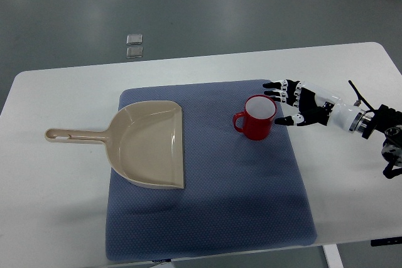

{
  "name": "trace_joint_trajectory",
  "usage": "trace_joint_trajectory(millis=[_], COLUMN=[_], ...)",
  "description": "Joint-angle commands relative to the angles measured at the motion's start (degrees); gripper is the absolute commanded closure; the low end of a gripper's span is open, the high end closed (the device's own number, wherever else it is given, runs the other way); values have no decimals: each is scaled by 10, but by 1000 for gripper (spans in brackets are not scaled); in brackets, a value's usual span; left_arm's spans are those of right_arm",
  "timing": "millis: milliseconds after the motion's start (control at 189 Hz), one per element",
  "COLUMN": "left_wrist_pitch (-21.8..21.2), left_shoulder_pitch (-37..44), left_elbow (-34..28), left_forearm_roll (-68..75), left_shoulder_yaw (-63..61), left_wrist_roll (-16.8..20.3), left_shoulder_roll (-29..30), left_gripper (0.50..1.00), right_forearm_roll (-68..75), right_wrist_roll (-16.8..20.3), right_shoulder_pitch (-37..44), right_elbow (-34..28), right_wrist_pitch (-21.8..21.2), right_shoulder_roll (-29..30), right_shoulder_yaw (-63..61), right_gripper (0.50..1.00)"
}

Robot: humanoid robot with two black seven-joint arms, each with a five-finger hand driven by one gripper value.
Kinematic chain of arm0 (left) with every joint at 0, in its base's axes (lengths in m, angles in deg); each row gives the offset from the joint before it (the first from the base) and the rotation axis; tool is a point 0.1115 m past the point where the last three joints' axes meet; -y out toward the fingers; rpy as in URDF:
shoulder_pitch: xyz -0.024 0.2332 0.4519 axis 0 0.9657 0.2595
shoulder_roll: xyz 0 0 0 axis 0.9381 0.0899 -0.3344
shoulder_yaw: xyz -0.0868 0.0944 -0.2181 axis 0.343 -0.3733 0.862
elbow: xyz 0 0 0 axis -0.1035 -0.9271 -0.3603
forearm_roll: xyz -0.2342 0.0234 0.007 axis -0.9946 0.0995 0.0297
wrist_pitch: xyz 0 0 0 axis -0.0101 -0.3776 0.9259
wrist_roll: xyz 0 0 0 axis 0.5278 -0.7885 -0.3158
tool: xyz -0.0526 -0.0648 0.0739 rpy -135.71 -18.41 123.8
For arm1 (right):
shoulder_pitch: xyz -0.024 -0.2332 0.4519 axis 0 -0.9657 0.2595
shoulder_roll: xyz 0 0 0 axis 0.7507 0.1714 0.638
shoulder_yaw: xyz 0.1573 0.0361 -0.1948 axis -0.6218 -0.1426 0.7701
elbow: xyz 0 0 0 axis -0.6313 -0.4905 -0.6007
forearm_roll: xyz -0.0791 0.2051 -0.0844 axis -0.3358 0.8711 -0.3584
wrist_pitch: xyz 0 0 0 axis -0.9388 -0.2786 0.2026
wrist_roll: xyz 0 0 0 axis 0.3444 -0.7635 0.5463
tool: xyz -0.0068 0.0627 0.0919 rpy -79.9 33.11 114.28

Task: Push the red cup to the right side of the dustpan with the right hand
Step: 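Wrap the right hand fingers around the red mug's body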

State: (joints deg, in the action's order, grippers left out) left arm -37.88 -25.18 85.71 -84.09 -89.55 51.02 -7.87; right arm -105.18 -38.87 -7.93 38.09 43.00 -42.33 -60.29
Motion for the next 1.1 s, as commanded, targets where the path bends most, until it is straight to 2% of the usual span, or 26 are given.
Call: trace_joint_trajectory(millis=[0,95,313,1097], left_wrist_pitch=[0,0,0,0], left_shoulder_pitch=[0,1,1,2], left_elbow=[1,0,0,1], left_forearm_roll=[-1,0,0,0], left_shoulder_yaw=[0,1,0,0], left_wrist_roll=[1,1,1,1], left_shoulder_roll=[0,0,0,0], left_gripper=[500,500,500,500], right_forearm_roll=[0,0,0,6], right_wrist_roll=[0,0,0,0], right_shoulder_pitch=[-3,-3,-3,-2], right_elbow=[1,4,12,55], right_wrist_pitch=[29,62,86,92], right_shoulder_roll=[15,27,48,94], right_shoulder_yaw=[20,26,26,24], right_gripper=[568,566,568,566])
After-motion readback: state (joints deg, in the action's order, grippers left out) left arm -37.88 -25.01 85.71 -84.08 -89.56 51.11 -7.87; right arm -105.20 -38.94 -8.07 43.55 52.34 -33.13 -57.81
